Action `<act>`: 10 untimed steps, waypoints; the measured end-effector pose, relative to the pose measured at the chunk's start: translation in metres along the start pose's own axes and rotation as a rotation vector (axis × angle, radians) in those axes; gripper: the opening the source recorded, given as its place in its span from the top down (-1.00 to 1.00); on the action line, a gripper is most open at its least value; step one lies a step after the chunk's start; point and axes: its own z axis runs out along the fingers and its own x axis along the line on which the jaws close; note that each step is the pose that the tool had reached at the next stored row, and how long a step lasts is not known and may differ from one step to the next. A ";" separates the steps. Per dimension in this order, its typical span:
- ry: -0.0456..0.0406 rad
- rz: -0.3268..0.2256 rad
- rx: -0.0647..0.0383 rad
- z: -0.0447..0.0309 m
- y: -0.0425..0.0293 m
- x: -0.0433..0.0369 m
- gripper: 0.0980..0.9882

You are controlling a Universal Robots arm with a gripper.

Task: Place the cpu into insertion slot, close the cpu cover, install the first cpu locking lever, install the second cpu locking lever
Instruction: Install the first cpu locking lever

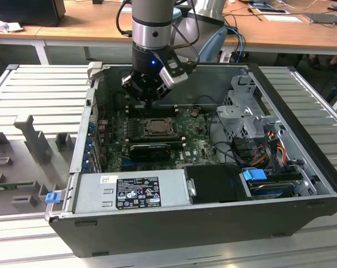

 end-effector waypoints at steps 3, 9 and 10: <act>-0.0009 0.000 -0.006 0.0006 0.0009 0.0093 0.98; -0.0027 0.000 -0.006 0.0018 0.0032 0.0269 0.98; -0.0038 0.000 -0.006 0.0020 0.0037 0.0291 0.98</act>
